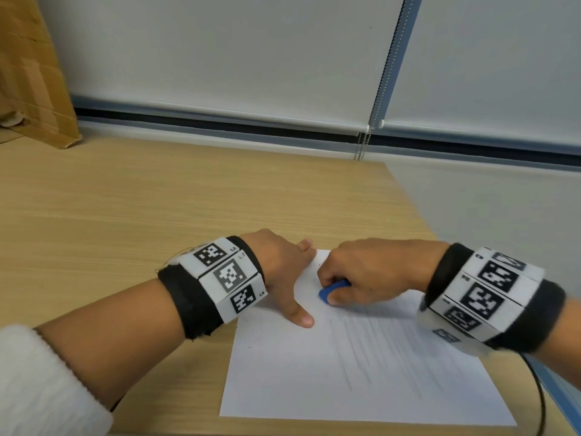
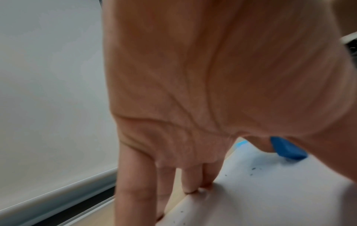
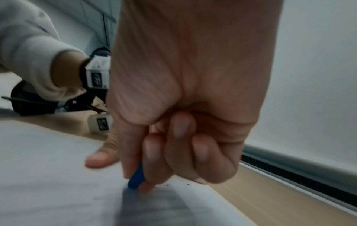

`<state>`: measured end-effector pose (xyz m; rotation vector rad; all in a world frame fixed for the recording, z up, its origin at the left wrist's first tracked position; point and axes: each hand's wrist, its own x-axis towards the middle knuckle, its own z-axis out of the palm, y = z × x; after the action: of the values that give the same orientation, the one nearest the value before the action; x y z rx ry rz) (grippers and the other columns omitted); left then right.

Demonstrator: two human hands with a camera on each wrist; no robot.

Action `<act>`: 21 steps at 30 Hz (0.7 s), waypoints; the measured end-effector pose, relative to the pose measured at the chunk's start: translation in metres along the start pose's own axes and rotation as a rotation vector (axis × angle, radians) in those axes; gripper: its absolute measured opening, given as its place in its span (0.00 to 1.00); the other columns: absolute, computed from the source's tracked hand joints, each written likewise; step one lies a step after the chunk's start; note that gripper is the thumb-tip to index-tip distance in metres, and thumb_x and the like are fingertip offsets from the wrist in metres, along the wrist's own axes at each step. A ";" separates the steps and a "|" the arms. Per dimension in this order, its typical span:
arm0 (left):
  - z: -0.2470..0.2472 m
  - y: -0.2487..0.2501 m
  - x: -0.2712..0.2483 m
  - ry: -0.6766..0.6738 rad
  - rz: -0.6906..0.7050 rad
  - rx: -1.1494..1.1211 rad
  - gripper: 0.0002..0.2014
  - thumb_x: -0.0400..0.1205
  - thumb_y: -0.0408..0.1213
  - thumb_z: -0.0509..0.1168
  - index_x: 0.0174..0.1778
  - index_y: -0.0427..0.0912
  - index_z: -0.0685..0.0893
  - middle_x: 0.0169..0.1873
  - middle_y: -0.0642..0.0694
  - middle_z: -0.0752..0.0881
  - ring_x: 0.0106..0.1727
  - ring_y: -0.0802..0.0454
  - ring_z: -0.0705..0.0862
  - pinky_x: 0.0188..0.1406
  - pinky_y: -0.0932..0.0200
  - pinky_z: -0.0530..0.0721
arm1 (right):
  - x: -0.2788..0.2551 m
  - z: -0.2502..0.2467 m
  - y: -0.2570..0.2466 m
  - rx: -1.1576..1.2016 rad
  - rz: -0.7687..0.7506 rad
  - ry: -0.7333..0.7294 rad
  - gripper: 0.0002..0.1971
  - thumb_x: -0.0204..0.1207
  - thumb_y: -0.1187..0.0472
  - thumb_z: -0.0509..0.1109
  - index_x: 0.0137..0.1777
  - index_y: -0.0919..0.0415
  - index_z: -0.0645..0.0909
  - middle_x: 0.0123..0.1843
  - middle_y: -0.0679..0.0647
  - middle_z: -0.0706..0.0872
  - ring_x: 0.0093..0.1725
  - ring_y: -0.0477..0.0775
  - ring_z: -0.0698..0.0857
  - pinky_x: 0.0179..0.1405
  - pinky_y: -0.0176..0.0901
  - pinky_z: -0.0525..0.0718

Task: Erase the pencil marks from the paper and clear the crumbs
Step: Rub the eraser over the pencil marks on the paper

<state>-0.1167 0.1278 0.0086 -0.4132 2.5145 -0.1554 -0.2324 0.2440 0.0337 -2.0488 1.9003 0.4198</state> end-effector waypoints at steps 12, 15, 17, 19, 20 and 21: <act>-0.004 0.002 -0.004 -0.012 0.000 0.007 0.63 0.65 0.78 0.63 0.84 0.51 0.34 0.84 0.61 0.38 0.81 0.45 0.65 0.71 0.45 0.75 | -0.008 0.005 0.004 0.054 -0.017 -0.030 0.14 0.80 0.50 0.64 0.39 0.59 0.79 0.32 0.52 0.80 0.30 0.52 0.74 0.35 0.52 0.76; -0.003 0.002 -0.004 -0.023 -0.007 -0.023 0.63 0.65 0.78 0.63 0.84 0.52 0.34 0.84 0.62 0.38 0.81 0.46 0.65 0.71 0.45 0.74 | 0.004 -0.002 0.011 0.013 0.048 0.087 0.15 0.81 0.50 0.63 0.39 0.60 0.80 0.32 0.52 0.80 0.30 0.52 0.75 0.35 0.52 0.77; -0.003 0.000 -0.004 -0.021 -0.008 -0.027 0.63 0.64 0.78 0.63 0.84 0.53 0.34 0.83 0.63 0.38 0.80 0.47 0.66 0.71 0.46 0.74 | 0.010 -0.001 0.017 0.036 0.090 0.154 0.15 0.82 0.51 0.62 0.37 0.59 0.77 0.29 0.49 0.77 0.28 0.50 0.73 0.33 0.50 0.75; -0.003 0.000 -0.004 -0.013 -0.004 -0.017 0.64 0.63 0.79 0.63 0.84 0.53 0.34 0.84 0.62 0.40 0.80 0.47 0.67 0.69 0.47 0.76 | 0.006 0.004 0.016 0.057 0.086 0.122 0.16 0.81 0.51 0.62 0.34 0.58 0.75 0.28 0.50 0.75 0.27 0.52 0.71 0.32 0.51 0.74; -0.003 0.001 -0.004 -0.013 -0.003 -0.013 0.64 0.64 0.79 0.63 0.84 0.52 0.34 0.84 0.62 0.39 0.80 0.47 0.67 0.69 0.47 0.75 | 0.000 0.008 0.012 0.061 0.062 0.073 0.16 0.81 0.51 0.62 0.33 0.58 0.74 0.28 0.50 0.75 0.27 0.52 0.71 0.32 0.52 0.74; -0.003 0.002 -0.004 -0.016 -0.003 -0.012 0.64 0.65 0.78 0.64 0.84 0.51 0.34 0.84 0.61 0.38 0.81 0.47 0.65 0.70 0.47 0.75 | -0.006 0.010 0.008 0.070 0.031 0.016 0.17 0.80 0.51 0.62 0.32 0.58 0.73 0.28 0.51 0.75 0.27 0.53 0.70 0.32 0.53 0.74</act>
<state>-0.1159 0.1305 0.0125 -0.4216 2.5007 -0.1378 -0.2403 0.2528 0.0267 -1.9863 1.9301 0.3403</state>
